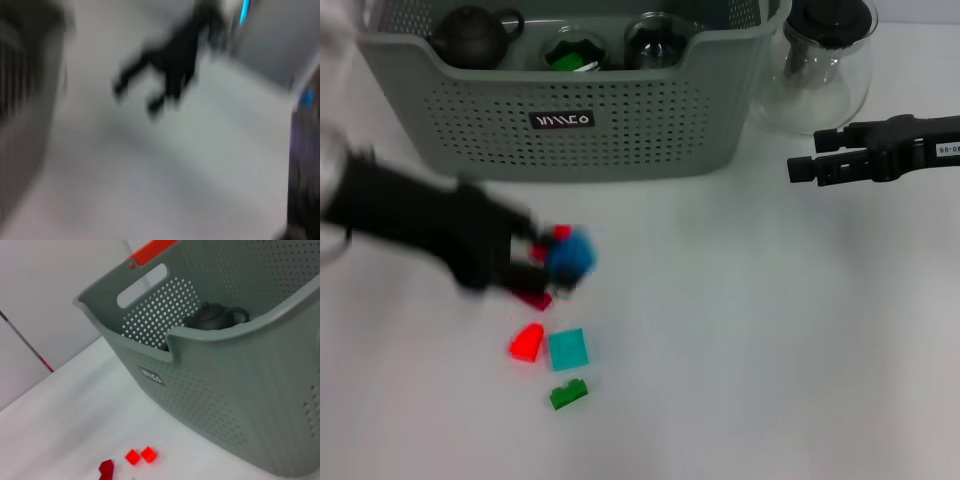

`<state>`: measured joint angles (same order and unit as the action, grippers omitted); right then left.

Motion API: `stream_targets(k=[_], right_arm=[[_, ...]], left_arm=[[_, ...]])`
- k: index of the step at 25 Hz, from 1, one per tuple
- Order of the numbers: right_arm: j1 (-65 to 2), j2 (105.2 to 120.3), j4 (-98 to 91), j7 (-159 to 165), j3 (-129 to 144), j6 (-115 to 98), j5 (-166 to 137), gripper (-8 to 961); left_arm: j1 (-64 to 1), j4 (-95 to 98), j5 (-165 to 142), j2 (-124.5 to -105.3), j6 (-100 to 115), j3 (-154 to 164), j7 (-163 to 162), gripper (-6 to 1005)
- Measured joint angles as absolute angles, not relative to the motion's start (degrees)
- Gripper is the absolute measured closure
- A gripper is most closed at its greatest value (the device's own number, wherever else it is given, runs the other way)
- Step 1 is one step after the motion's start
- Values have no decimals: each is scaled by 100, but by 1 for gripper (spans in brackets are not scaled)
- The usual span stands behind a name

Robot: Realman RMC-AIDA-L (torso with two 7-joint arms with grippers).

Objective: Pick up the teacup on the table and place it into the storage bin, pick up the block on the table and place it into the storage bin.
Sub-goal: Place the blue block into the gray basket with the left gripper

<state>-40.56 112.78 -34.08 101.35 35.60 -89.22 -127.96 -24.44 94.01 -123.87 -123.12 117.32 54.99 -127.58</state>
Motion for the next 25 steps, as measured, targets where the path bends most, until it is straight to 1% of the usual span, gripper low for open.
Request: stream_targets(k=[2, 4, 6, 10, 13, 15, 18, 22, 25], right_arm=[[-4054, 11282, -3402, 10137, 3569, -8941, -12796, 11], [-4052, 11291, -3397, 10147, 3584, -8953, -12796, 12], [-4051, 11294, -3396, 10161, 3583, -8962, -12796, 12], [-4047, 11301, -3394, 10179, 3563, -8978, -12796, 11], [-4074, 11309, -3392, 10189, 3565, -8979, -12797, 11], [-4093, 11310, -3393, 10195, 3564, -8980, -12796, 11], [-4109, 11312, -3392, 10199, 3560, -8982, -12797, 11], [-4122, 11316, -3381, 10196, 3560, -8968, -12796, 12], [-4120, 11314, -3348, 10173, 3560, -8965, -12797, 12]], left_arm=[[-2847, 9086, -11776, -12146, 11658, 4821, -12811, 593], [-3167, 8789, -11614, -12025, 11441, 4474, -12805, 593], [-3614, 8305, -11698, -11823, 10900, 4296, -12798, 593], [-4285, 7175, -12204, -11450, 9671, 4488, -12831, 593], [-4738, 6251, -12753, -11298, 8733, 4564, -12850, 594], [-5010, 5685, -13068, -11249, 8096, 4653, -12882, 594], [-5273, 5212, -13530, -11252, 7380, 4909, -13044, 594], [-5508, 4718, -14096, -11336, 6610, 5171, -13263, 594], [-5593, 4521, -14427, -11455, 6254, 5233, -13327, 593]])
